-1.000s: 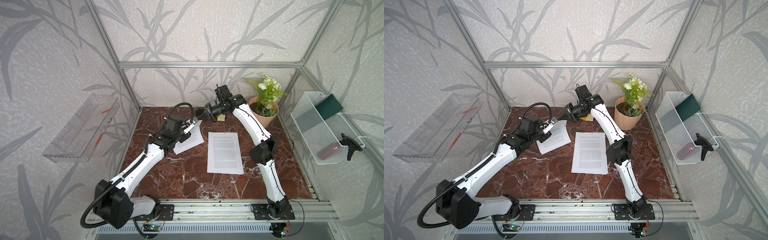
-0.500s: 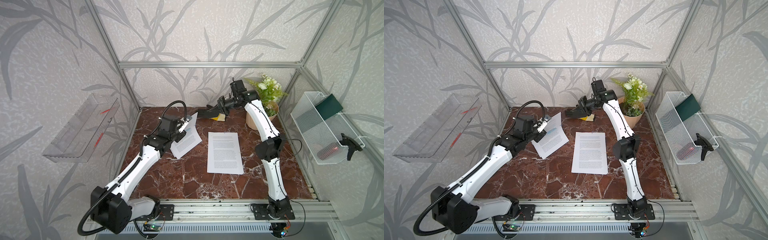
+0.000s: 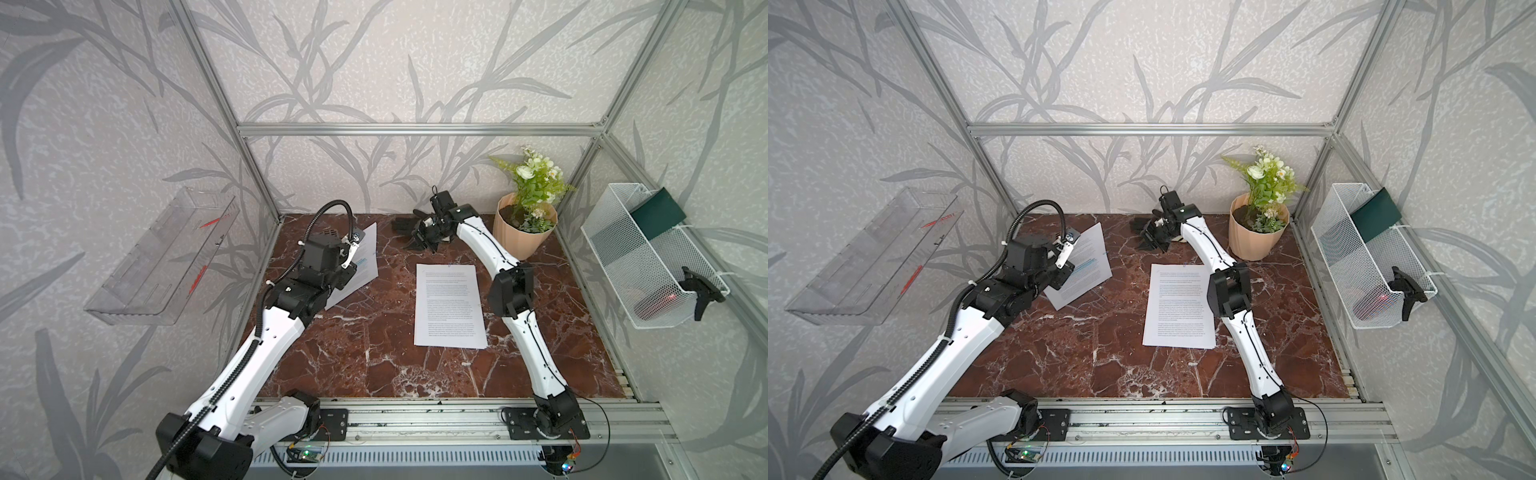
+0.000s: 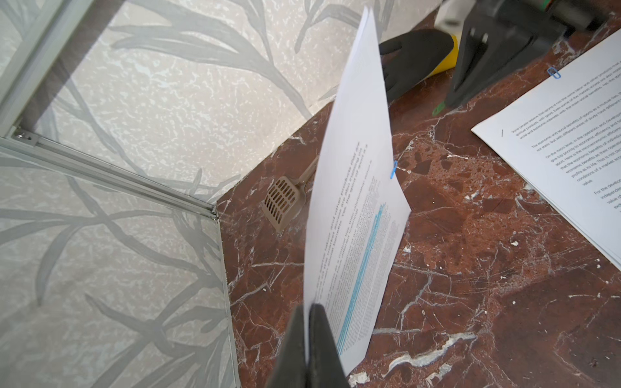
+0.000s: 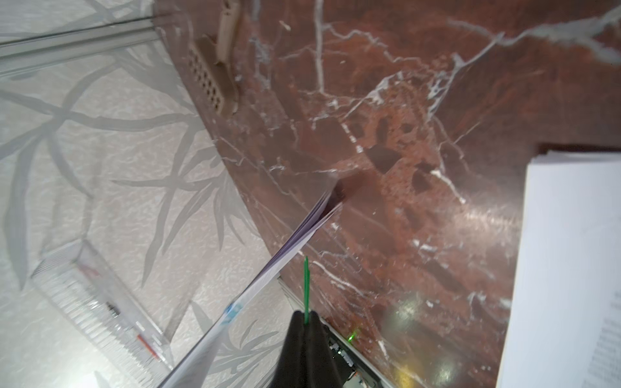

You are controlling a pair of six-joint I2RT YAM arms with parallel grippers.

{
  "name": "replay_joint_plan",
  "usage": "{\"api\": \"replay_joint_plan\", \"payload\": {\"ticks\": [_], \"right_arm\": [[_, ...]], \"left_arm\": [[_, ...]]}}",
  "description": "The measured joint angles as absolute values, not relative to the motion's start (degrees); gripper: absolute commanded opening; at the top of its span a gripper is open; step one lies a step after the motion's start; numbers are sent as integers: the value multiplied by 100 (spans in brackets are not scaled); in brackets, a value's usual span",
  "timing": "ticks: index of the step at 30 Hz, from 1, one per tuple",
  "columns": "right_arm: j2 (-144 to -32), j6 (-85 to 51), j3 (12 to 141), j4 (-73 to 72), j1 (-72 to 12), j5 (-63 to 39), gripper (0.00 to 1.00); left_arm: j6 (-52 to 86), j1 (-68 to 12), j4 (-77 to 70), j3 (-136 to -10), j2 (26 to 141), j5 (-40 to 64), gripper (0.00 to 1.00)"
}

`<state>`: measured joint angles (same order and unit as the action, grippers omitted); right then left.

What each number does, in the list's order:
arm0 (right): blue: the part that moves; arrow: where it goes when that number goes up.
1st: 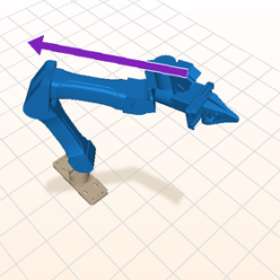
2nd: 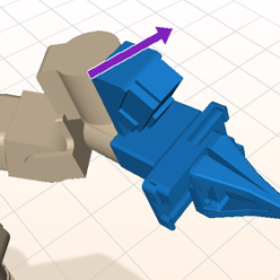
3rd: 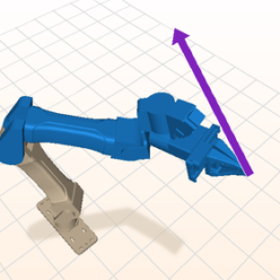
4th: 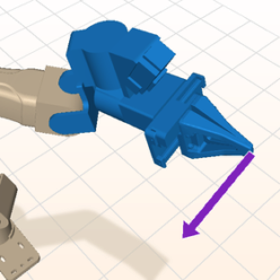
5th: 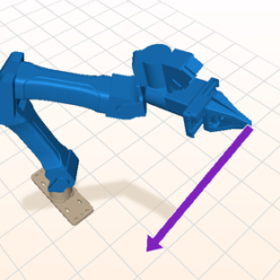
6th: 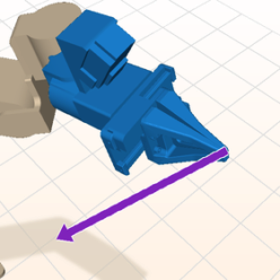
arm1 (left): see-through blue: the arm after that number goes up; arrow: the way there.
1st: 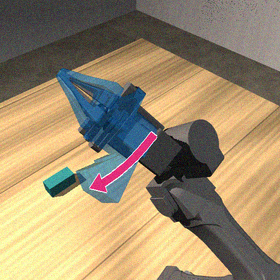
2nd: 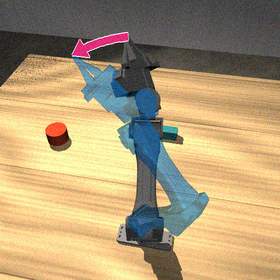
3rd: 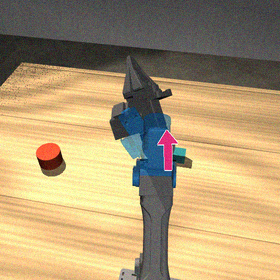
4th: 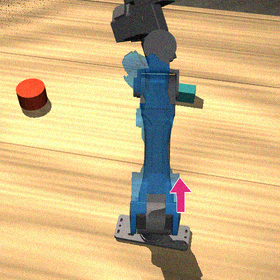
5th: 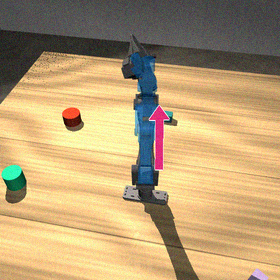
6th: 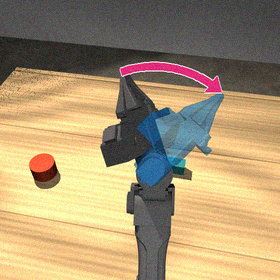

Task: Unclip the paperclips from the documents
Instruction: Place the paper clip at the center of the board.

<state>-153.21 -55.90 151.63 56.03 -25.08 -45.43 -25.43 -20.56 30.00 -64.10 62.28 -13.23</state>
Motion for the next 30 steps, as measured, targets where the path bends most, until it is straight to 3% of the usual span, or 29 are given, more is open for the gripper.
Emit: {"api": "replay_joint_plan", "payload": {"ticks": [18, 25, 30], "right_arm": [[-15869, -5242, 14800, 4768, -2770, -3780, 0], [-15909, -5146, 14800, 4661, -2934, -3732, 37], [-15891, -5087, 14800, 4637, -2963, -3752, 47]], "left_arm": [[-2460, -2056, 3750, -6893, 6051, -1275, 0], [-2547, -2056, 3898, -7070, 6055, -1201, 0], [-2598, -2056, 3938, -7078, 6055, -1188, 0]]}}
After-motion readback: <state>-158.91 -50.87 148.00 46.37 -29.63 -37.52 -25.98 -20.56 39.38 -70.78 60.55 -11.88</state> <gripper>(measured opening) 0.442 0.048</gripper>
